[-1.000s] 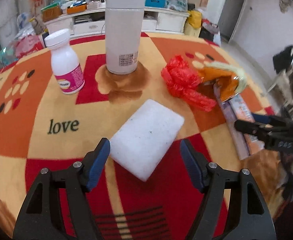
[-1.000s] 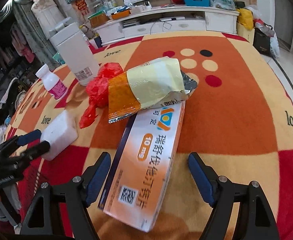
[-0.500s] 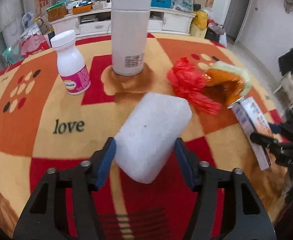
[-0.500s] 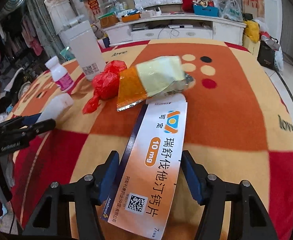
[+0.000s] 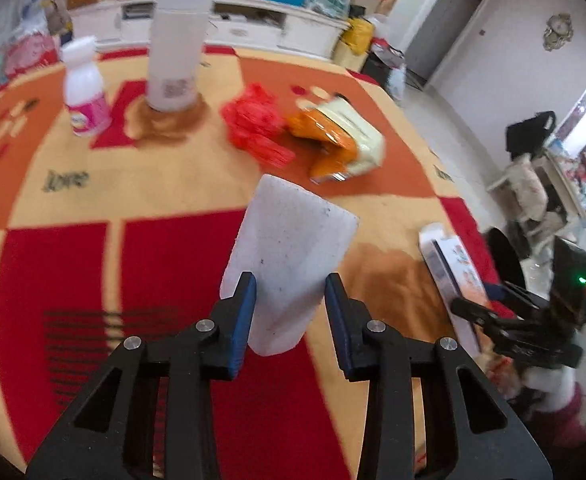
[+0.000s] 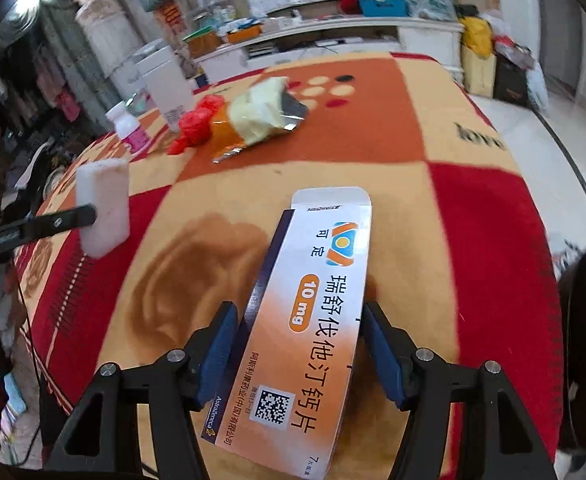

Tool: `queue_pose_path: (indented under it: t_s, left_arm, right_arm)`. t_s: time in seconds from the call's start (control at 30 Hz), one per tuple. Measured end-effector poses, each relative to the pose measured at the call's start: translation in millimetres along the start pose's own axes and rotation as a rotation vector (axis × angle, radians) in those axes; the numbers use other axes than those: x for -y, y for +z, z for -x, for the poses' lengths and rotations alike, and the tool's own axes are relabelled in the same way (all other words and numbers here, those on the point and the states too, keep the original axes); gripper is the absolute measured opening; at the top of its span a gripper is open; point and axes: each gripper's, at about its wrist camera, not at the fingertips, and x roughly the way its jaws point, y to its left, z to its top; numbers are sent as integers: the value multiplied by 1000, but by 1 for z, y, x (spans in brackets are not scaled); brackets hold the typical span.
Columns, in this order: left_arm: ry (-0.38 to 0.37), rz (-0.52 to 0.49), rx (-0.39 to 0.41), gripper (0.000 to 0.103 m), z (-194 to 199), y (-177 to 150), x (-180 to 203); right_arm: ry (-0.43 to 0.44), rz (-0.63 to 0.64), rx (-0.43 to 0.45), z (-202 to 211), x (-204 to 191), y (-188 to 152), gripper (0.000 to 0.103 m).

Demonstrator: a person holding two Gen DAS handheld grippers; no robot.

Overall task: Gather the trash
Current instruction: 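Grasp the white sponge with the left tool while the right tool grasps the orange-and-white medicine box, then carry sponge and medicine box to the black bin and open both tools over it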

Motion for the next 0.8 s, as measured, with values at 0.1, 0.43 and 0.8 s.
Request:
queue_pose_path:
  t_s: [0.1,0.43,0.8]
  left_arm:
    - [10,-29,7,36,-5,-1,17]
    - [75,-216,31,61,-27,7,50]
    - [205,-301,-23,63,-66,10,55]
  right_arm:
    - [-25,-27,1,0,7,-3,64]
    - [-42,-15,5,2,4,-9,71]
    - [-75,4,56,-5,-2,-11,63]
